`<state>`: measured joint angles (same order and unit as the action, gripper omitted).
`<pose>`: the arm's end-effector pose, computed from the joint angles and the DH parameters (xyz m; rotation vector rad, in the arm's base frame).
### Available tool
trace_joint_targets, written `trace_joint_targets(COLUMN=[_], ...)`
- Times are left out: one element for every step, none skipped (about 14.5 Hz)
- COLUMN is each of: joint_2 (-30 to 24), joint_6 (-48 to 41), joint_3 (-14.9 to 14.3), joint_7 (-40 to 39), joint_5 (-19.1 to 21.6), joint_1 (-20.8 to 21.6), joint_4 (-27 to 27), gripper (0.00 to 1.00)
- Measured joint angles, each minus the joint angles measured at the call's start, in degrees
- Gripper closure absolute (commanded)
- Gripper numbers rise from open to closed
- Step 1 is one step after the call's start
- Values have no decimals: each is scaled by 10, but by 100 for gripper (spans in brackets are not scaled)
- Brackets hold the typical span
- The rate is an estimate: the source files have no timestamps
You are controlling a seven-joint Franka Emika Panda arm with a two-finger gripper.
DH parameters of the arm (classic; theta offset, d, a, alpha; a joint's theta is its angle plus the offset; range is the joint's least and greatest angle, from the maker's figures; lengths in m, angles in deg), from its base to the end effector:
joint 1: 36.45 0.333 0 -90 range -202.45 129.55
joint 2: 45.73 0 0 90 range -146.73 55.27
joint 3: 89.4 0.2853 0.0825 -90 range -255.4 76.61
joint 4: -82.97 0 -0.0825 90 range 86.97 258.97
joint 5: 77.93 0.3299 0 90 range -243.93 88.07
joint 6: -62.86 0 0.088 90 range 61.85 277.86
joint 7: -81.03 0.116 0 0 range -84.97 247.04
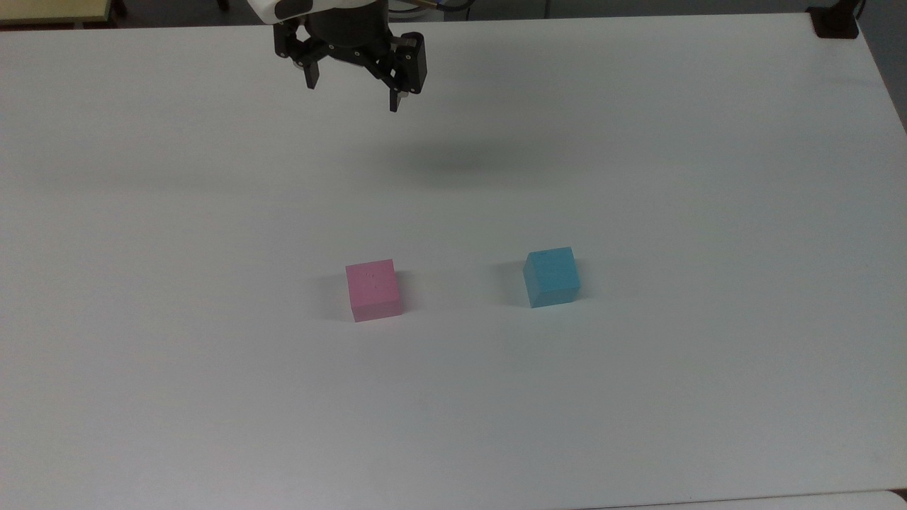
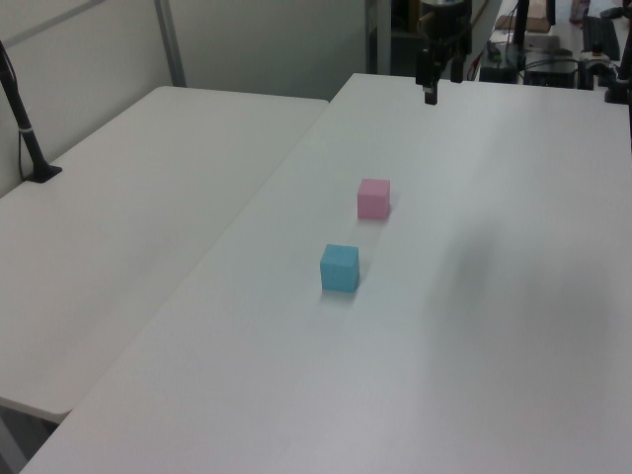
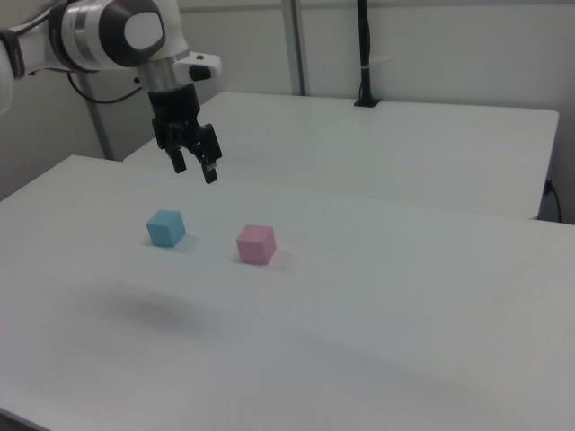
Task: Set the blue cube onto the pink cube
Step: 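Move the open gripper over the light-blue cube and lower it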
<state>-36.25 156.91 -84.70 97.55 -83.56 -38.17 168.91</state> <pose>0.5497 0.0145 0.5344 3.0344 -0.3492 -0.0133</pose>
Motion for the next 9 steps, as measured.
trace_joint_targets(joint_2=[-4, -4, -4, -4, -4, -4, -4, -4, -4], joint_6=[0, 0, 0, 1, 1, 1, 2, 2, 2], joint_3=[2, 3, 3, 3, 3, 3, 3, 3, 3], joint_7=[-2, -23, -35, -42, -46, -48, -48, -49, -49], joint_5=[0, 0, 0, 0, 0, 0, 0, 1, 1], joint_1=[1, 1, 1, 1, 1, 1, 1, 1, 1], joint_4=[6, 7, 8, 10, 12, 13, 14, 15, 15], gripper=[0, 0, 0, 0, 0, 0, 0, 0, 0])
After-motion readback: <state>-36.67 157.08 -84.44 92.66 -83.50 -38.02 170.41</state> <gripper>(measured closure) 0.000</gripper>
